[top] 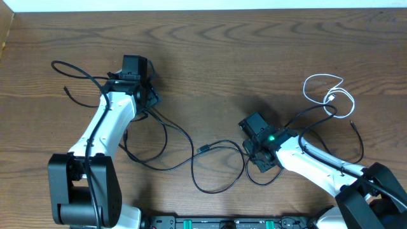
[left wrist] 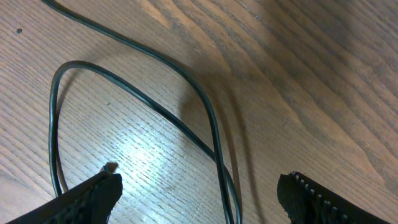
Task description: Untangle cables
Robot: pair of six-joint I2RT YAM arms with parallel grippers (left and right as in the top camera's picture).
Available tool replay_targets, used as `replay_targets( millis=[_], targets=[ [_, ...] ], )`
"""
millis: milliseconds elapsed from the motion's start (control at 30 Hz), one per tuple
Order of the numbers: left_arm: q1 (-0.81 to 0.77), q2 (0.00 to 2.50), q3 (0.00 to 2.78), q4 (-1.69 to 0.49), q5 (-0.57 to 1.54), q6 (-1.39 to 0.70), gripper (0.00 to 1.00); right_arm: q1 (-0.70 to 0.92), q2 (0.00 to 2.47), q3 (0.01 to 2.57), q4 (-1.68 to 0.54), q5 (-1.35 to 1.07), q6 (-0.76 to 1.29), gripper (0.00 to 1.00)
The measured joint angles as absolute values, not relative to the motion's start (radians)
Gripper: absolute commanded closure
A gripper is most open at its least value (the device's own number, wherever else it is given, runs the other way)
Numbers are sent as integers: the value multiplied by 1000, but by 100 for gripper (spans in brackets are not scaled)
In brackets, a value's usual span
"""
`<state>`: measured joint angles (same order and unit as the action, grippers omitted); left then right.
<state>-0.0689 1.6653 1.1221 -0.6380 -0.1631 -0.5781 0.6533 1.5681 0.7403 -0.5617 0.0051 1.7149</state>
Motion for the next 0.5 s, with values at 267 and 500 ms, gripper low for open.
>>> replay_targets(
  millis=[267, 500],
  targets=[
    [-69, 1665, 1122, -638, -163, -578, 15, 641, 1485, 740, -627, 50, 1522, 99],
    [-69, 1665, 1122, -638, -163, -579, 15, 641, 1244, 913, -571, 70, 1085, 99]
  ],
)
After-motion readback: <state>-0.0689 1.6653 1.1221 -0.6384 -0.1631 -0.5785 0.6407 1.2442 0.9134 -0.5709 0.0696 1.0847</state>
